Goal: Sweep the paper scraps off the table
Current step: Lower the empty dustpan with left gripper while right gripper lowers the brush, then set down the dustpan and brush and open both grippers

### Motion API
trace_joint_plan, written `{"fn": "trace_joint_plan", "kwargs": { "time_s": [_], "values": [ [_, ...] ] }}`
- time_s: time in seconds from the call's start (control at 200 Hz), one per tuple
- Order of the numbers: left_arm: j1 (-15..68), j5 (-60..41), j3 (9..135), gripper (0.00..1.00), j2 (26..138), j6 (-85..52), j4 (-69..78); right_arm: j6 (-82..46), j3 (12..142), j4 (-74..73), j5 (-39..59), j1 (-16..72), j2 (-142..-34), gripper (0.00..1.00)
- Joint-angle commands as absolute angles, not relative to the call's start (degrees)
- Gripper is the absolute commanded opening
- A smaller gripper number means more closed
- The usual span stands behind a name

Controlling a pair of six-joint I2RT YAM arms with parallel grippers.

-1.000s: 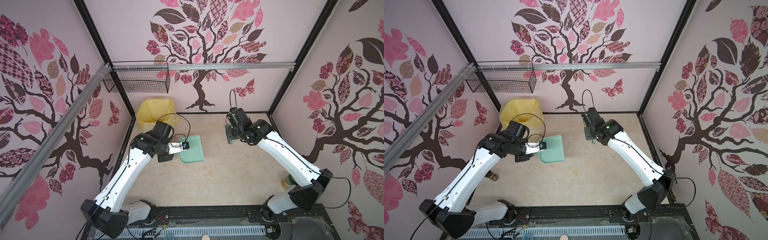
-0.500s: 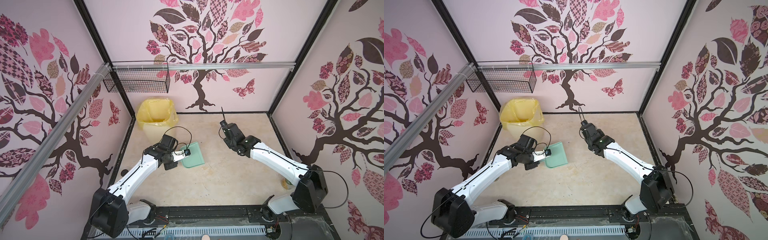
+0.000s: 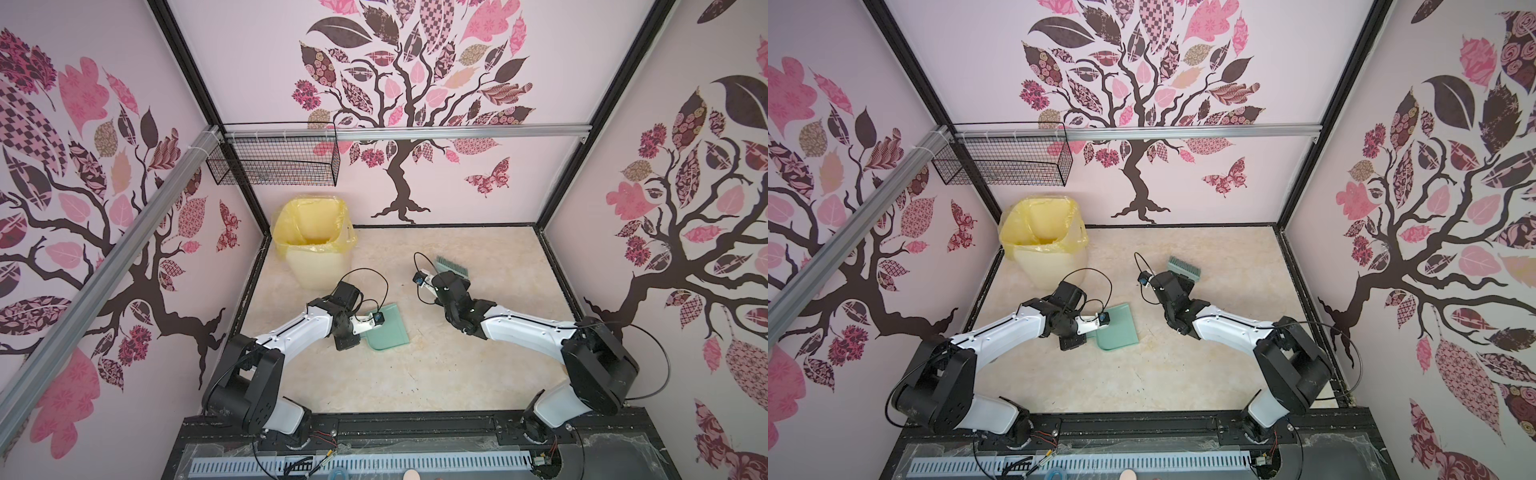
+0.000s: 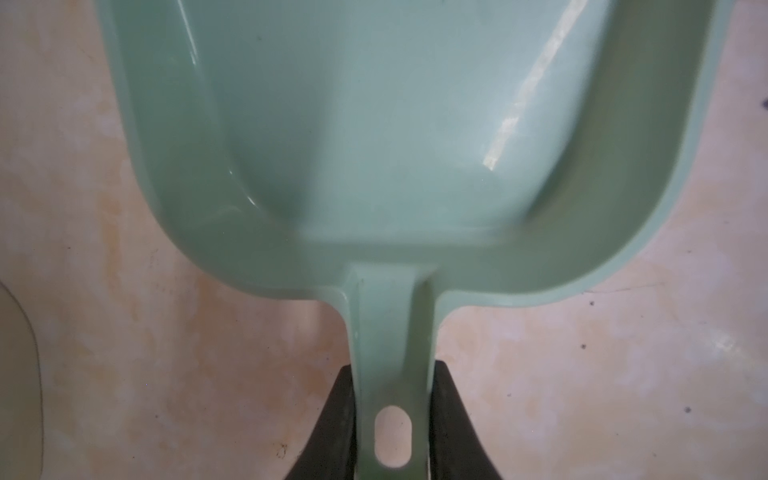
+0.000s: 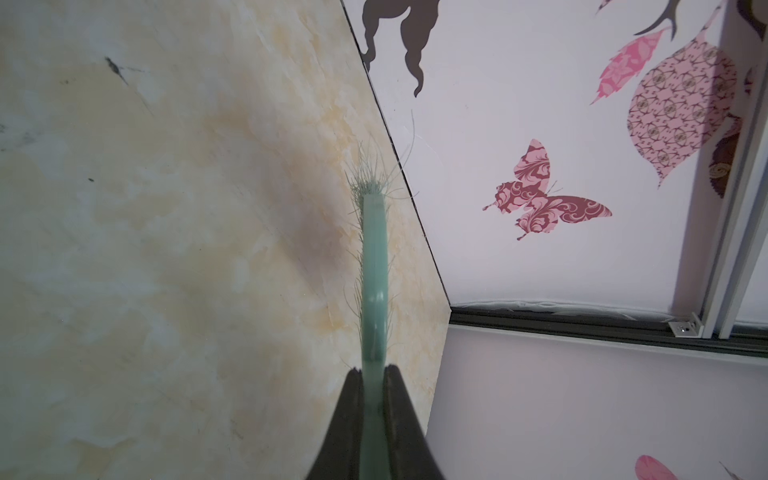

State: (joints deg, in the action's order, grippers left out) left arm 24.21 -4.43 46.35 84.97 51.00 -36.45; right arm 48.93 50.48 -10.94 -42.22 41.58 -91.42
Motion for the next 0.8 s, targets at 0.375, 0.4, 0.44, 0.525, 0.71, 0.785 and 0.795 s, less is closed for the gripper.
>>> {"fn": "trace_joint_plan", "kwargs": {
  "time_s": [0.375,0.4,0.44,0.525,0.71,0.785,0.795],
  "values": [
    [23.64,-6.42,46.84,0.06,88.05,52.19,-35.70,49.15,41.10,-14.80,-48.65,45.79,-97.14,0.00],
    [23.64,-6.42,46.93,0.07,87.76,52.21,-36.05,48.06,40.59,-13.76,-48.54,46.11,-96.38,0.00],
    [23.64,-6.43,47.23,0.08,87.25,52.21,-36.66,45.45,40.36,-10.66,-47.81,46.63,-95.00,0.00],
    [23.55,-6.68,48.09,0.10,86.17,52.14,-38.04,39.05,41.38,-2.45,-45.43,47.10,-92.00,0.00],
    [23.55,-7.55,49.93,0.16,84.38,51.72,-41.00,31.98,41.99,5.67,-42.35,47.37,-87.10,0.09],
    [23.55,-7.35,50.42,0.20,84.03,51.68,-41.78,30.25,42.48,8.41,-40.43,47.31,-85.79,0.13],
    [23.55,-7.26,50.49,0.21,84.00,51.64,-41.84,30.00,42.50,8.65,-40.25,47.34,-85.63,0.14]
  ]
}}
